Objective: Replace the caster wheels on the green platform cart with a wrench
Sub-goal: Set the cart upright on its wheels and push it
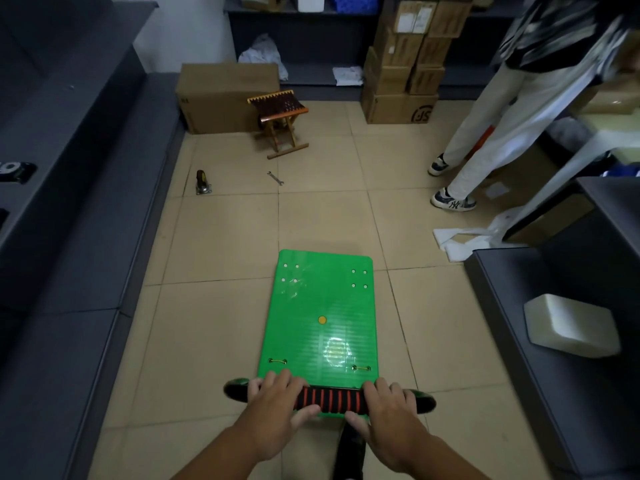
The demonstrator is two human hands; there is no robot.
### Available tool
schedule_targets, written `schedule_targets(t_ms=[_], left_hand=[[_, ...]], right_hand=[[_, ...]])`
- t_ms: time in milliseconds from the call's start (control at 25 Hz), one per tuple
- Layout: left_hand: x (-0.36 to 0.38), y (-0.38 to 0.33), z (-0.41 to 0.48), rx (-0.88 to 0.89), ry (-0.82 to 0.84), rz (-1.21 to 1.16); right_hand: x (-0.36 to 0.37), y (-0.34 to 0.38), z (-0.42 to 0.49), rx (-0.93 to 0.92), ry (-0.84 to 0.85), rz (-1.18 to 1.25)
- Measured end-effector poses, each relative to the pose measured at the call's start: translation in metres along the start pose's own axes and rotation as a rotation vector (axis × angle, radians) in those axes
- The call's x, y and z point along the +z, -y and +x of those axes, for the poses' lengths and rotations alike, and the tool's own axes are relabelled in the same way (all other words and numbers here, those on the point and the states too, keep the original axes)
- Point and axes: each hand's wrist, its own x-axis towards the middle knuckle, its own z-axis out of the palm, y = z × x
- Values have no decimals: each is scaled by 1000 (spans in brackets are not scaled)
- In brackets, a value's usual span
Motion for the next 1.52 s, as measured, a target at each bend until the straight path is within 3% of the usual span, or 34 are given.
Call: schedule_targets(t_ms=[120,240,480,640,760,880,1280,1400,1520], left_hand=[[-8,-4,4,-15,128,3],[-13,-7,9,-17,154,-4],[-18,4,46,10,86,18],[-19,18,91,11,-86,17],[-35,25,126,21,-36,42],[-51,35,166,-8,-72,69],[-142,52,309,-28,55,-2],[-155,64,354,-2,-37,5],[-178,74,406,-1,8,-7]], right_hand=[[0,-3,1,22,77,13],[-10,-4,7,28,142,-3],[-33,-9,49,-67,182,15],[-39,-22,93,-50,50,-36],[-57,-29,127,-72,179,38],[-73,-38,169,-81,123,52],[-97,-72,323,-28,-224,-71],[-119,-80,371,-25,-246,-77],[-142,-86,423,-22,-248,-45]])
